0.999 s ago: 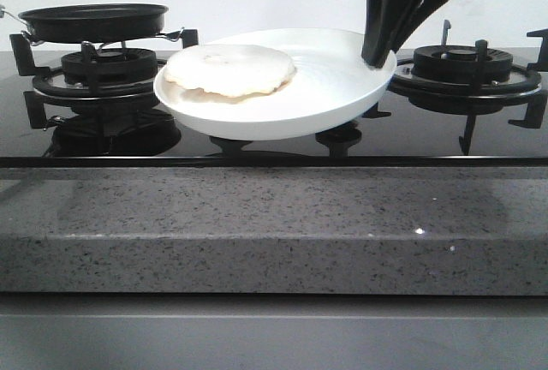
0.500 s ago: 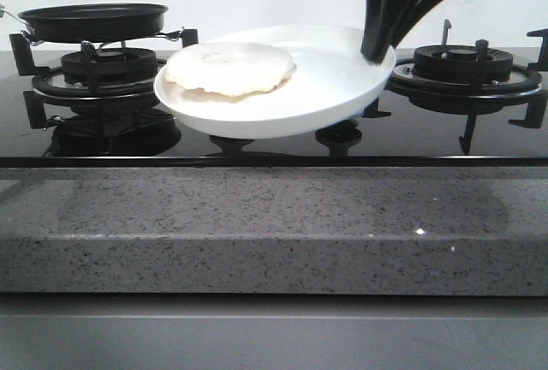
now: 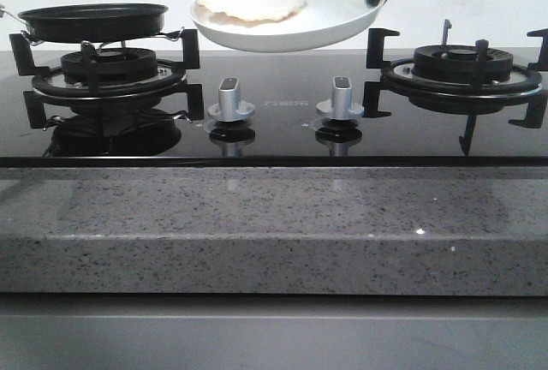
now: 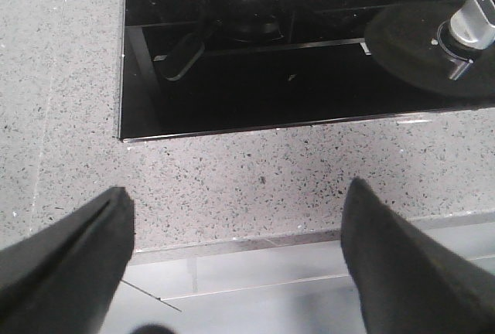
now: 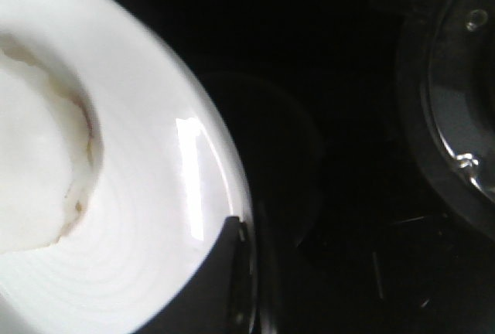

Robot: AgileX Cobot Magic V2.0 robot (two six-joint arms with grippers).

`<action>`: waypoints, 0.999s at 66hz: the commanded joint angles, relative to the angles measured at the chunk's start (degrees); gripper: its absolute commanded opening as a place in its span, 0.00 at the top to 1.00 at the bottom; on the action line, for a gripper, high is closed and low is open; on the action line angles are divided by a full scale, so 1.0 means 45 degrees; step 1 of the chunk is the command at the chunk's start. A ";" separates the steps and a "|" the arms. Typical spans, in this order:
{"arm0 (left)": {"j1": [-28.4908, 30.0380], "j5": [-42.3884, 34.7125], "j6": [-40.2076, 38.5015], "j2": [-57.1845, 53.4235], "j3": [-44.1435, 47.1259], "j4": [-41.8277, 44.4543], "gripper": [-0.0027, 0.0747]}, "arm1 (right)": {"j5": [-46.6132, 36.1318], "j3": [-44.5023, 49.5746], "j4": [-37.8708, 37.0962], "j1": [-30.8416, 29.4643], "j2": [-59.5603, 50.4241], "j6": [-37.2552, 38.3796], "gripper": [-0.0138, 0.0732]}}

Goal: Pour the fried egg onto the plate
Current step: 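Carry the plate with the right gripper back between the burners and set it down, then open the right gripper and raise it away from the plate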

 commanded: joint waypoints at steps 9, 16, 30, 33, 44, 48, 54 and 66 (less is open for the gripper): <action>-0.0085 -0.0844 -0.0149 0.0038 -0.0324 -0.0064 0.26 | -0.0459 -0.1070 0.0687 -0.0473 0.0518 0.0929 0.92; -0.0085 -0.0844 -0.0149 0.0038 -0.0324 -0.0064 0.26 | -0.0646 -0.1122 0.0715 -0.0473 0.0948 0.1278 0.92; -0.0085 -0.0868 -0.0149 0.0038 -0.0324 -0.0064 0.26 | -0.0577 -0.1160 0.0867 -0.0473 0.1401 0.1278 0.92; -0.0085 -0.0868 -0.0149 0.0038 -0.0324 -0.0064 0.26 | -0.0499 -0.1160 0.0867 -0.0473 0.1438 0.1278 0.91; -0.0085 -0.0868 -0.0149 0.0038 -0.0324 -0.0064 0.26 | -0.0478 -0.1160 0.0867 -0.0473 0.1467 0.1278 0.74; -0.0085 -0.0868 -0.0149 0.0038 -0.0324 -0.0064 0.26 | -0.0509 -0.1160 0.0867 -0.0473 0.1467 0.1278 0.64; -0.0085 -0.0868 -0.0149 0.0038 -0.0324 -0.0064 0.26 | -0.0549 -0.1285 0.0896 -0.0473 0.1455 0.1278 0.54; -0.0085 -0.0868 -0.0149 0.0038 -0.0324 -0.0064 0.26 | 0.0145 -0.2275 0.0926 -0.0457 0.1276 0.1278 0.52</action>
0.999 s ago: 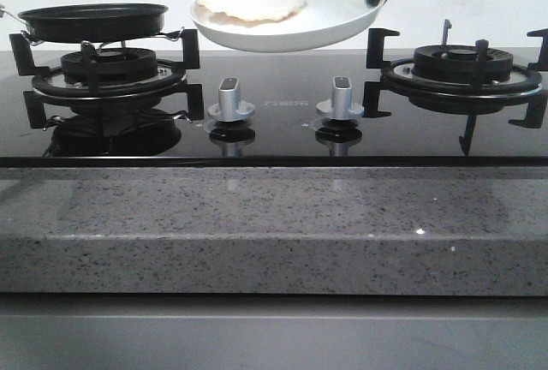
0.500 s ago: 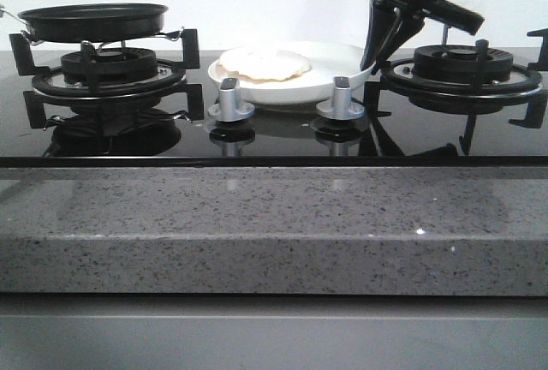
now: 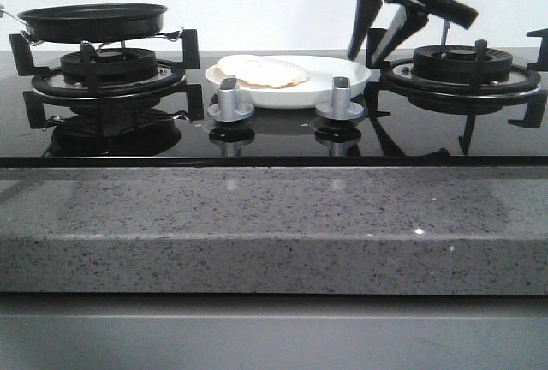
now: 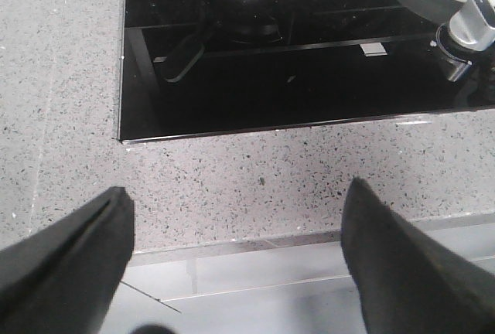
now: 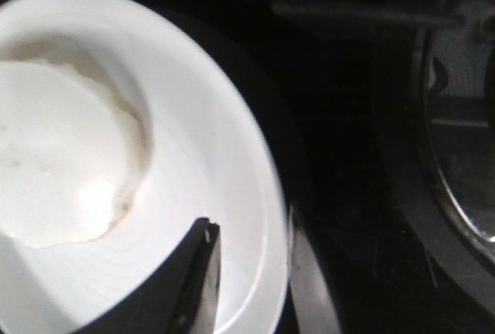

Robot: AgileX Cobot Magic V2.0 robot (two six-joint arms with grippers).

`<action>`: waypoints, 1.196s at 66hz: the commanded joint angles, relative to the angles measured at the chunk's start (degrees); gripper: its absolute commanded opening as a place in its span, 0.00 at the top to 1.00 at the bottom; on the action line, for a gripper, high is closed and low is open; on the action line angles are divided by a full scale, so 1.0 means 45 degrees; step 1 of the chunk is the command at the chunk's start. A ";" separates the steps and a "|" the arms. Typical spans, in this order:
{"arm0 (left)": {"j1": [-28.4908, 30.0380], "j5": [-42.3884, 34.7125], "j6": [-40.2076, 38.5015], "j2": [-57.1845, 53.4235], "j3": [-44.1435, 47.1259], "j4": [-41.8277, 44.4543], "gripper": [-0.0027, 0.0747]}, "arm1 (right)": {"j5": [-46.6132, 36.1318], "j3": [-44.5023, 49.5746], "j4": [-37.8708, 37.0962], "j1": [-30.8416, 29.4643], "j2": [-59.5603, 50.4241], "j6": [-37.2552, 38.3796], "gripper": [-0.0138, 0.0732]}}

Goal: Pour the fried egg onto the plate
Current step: 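Open the right gripper and raise it away from the plate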

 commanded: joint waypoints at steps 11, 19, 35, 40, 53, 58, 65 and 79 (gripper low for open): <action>-0.0085 -0.0845 -0.0121 0.0038 -0.0324 -0.0064 0.26 | 0.0364 -0.1034 0.0247 -0.0007 -0.1981 -0.0306 0.52; -0.0085 -0.0845 -0.0121 0.0038 -0.0324 -0.0064 0.26 | 0.0404 -0.1034 0.0192 -0.0007 -0.3067 -0.0930 0.52; -0.0085 -0.0845 -0.0121 0.0038 -0.0324 -0.0064 0.26 | 0.0746 0.0064 -0.0165 -0.0007 -0.5728 -0.1672 0.52; -0.0085 -0.0845 -0.0121 0.0038 -0.0324 -0.0064 0.26 | 0.0455 0.1288 -0.0415 -0.0007 -0.6833 -0.2036 0.52; -0.0085 -0.0845 -0.0121 0.0038 -0.0324 -0.0064 0.26 | -0.0943 0.5341 -0.0492 -0.0007 -1.0227 -0.3185 0.52; -0.0085 -0.0845 -0.0121 0.0038 -0.0324 -0.0064 0.26 | -0.1393 0.6932 -0.0506 -0.0007 -1.1470 -0.3562 0.52; -0.0085 -0.0845 -0.0121 0.0038 -0.0324 -0.0064 0.26 | -0.1836 0.8921 -0.0515 -0.0007 -1.3312 -0.4049 0.52; -0.0085 -0.0845 -0.0121 0.0038 -0.0324 -0.0064 0.26 | -0.2178 1.2375 -0.0957 -0.0007 -1.6268 -0.4353 0.52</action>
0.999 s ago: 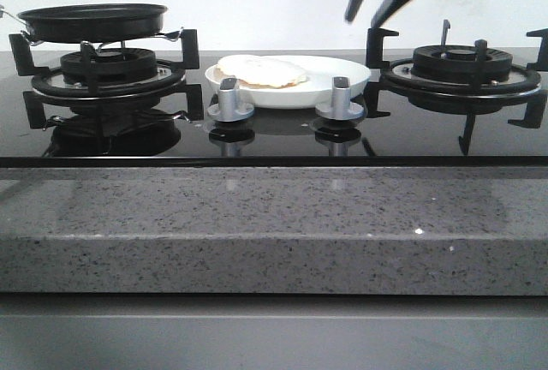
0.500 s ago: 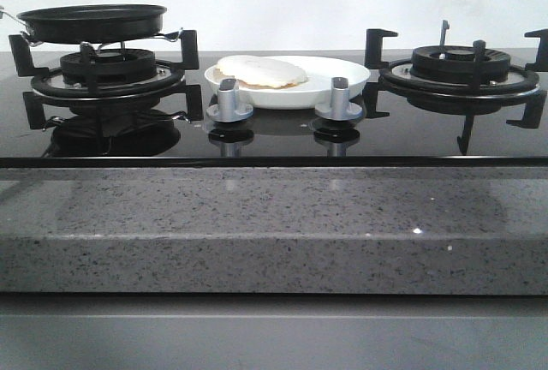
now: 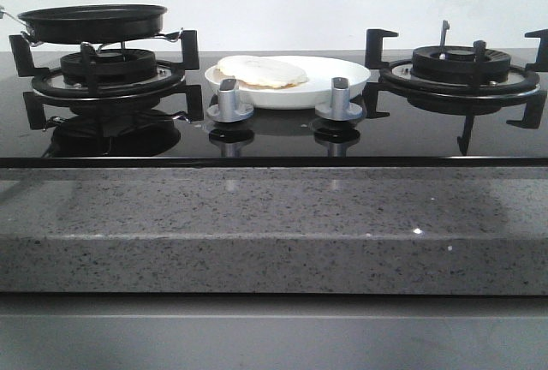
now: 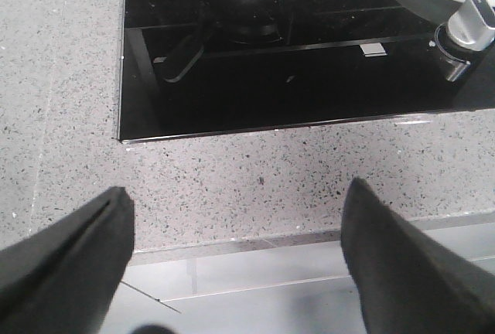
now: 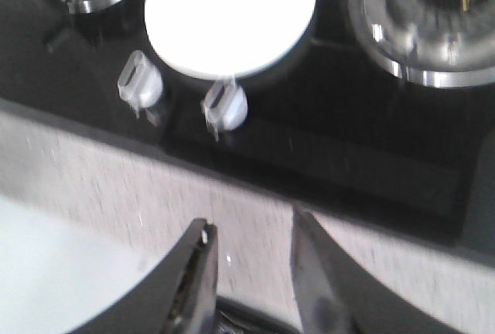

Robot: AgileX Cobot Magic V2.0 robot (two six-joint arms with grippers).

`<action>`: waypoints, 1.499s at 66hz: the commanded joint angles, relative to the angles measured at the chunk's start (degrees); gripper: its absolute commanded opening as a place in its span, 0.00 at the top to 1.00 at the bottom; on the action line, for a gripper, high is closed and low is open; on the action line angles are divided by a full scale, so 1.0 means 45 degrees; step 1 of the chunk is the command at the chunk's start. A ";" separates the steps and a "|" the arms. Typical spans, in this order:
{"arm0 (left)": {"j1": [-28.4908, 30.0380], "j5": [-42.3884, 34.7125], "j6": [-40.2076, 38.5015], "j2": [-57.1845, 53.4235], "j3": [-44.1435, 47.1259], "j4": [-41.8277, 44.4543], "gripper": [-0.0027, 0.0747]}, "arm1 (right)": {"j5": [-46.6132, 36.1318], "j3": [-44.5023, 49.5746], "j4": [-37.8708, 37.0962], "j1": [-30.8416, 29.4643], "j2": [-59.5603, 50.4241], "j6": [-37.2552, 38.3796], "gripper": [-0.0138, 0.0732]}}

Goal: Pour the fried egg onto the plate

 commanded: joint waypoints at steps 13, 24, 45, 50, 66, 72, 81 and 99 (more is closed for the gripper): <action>-0.0085 -0.0822 -0.0121 0.0038 -0.0324 -0.0064 0.26 | -0.1246 0.3554 -0.0440 -0.0007 -0.3666 -0.0228 0.52; -0.0085 -0.0822 -0.0121 0.0038 -0.0324 -0.0064 0.26 | -0.1422 0.5527 -0.0440 -0.0007 -0.6040 -0.0228 0.52; -0.0085 -0.0822 -0.0121 0.0038 -0.0324 -0.0064 0.26 | -0.1222 0.7178 -0.0429 -0.0007 -0.8501 -0.0228 0.52; -0.0085 -0.0822 -0.0121 0.0038 -0.0324 -0.0064 0.26 | -0.1210 0.7177 -0.0429 -0.0007 -0.8501 -0.0228 0.52; -0.0085 -0.0822 -0.0121 0.0038 -0.0324 -0.0064 0.26 | -0.1210 0.7177 -0.0429 -0.0007 -0.8501 -0.0228 0.52; -0.0085 -0.0822 -0.0121 0.0038 -0.0324 -0.0064 0.26 | -0.1212 0.7177 -0.0429 -0.0007 -0.8501 -0.0228 0.54; -0.0085 -0.0822 -0.0121 0.0038 -0.0324 -0.0064 0.32 | -0.1212 0.7177 -0.0429 -0.0007 -0.8501 -0.0228 0.70; -0.0085 -0.0822 -0.0121 0.0038 -0.0324 -0.0064 0.75 | -0.1212 0.7177 -0.0429 -0.0007 -0.8501 -0.0228 0.92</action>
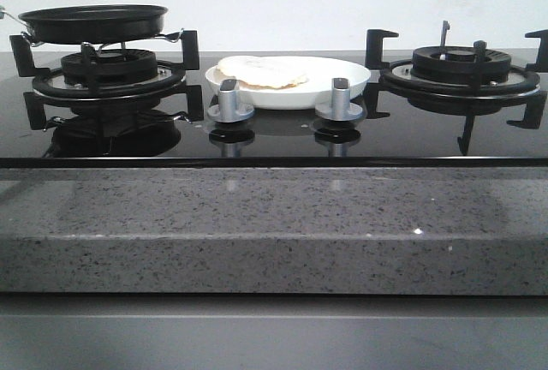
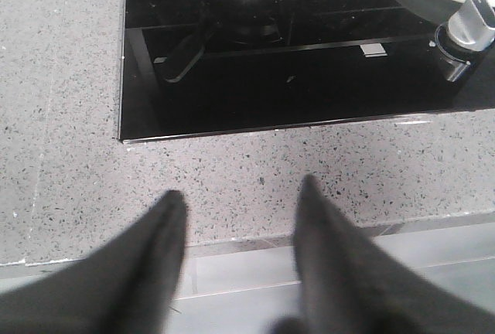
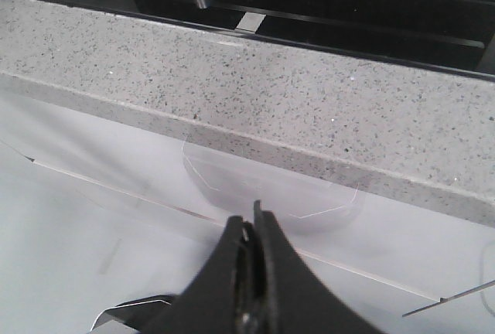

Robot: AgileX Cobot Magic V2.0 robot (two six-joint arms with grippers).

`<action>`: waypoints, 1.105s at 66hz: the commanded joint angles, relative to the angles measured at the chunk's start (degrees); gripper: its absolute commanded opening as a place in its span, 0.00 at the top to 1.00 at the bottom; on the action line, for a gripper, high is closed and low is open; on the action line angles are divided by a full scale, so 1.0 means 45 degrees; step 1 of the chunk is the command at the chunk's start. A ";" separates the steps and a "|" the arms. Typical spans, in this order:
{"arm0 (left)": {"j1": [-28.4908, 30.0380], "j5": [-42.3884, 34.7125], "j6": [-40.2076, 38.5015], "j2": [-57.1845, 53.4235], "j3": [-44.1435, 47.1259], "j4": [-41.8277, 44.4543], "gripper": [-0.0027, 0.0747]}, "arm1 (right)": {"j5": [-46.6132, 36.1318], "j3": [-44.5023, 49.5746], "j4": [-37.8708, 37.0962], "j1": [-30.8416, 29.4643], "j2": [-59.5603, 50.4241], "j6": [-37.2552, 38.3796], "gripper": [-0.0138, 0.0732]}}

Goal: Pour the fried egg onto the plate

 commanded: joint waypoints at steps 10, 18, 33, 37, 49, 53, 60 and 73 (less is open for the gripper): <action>-0.0085 -0.0822 -0.0121 0.0038 -0.0324 -0.0064 0.95 | -0.0790 -0.0246 -0.0005 -0.0007 0.0168 -0.0148 0.92; -0.0085 -0.0822 -0.0121 0.0038 -0.0324 -0.0064 0.99 | -0.0792 -0.0246 -0.0089 -0.0007 0.0168 -0.0148 0.92; -0.0085 -0.0822 -0.0121 0.0038 -0.0324 -0.0064 0.99 | -0.0792 -0.0246 -0.0089 -0.0007 0.0168 -0.0148 0.92; -0.0085 -0.0822 -0.0121 0.0038 -0.0324 -0.0064 0.99 | -0.0792 -0.0246 -0.0089 -0.0007 0.0168 -0.0148 0.92; -0.0085 -0.0822 -0.0121 0.0038 -0.0324 -0.0064 0.99 | -0.0792 -0.0246 -0.0089 -0.0007 0.0168 -0.0148 0.92; -0.0085 -0.0822 -0.0121 0.0038 -0.0324 -0.0064 0.99 | -0.0792 -0.0246 -0.0089 -0.0007 0.0168 -0.0148 0.92; -0.0085 -0.0890 -0.0121 -0.0246 -0.0264 -0.0064 0.99 | -0.0792 -0.0246 -0.0089 -0.0007 0.0168 -0.0148 0.92; 0.0082 -0.2308 -0.0121 -0.2159 0.0749 0.0287 0.99 | -0.0792 -0.0246 -0.0089 -0.0007 0.0168 -0.0148 0.92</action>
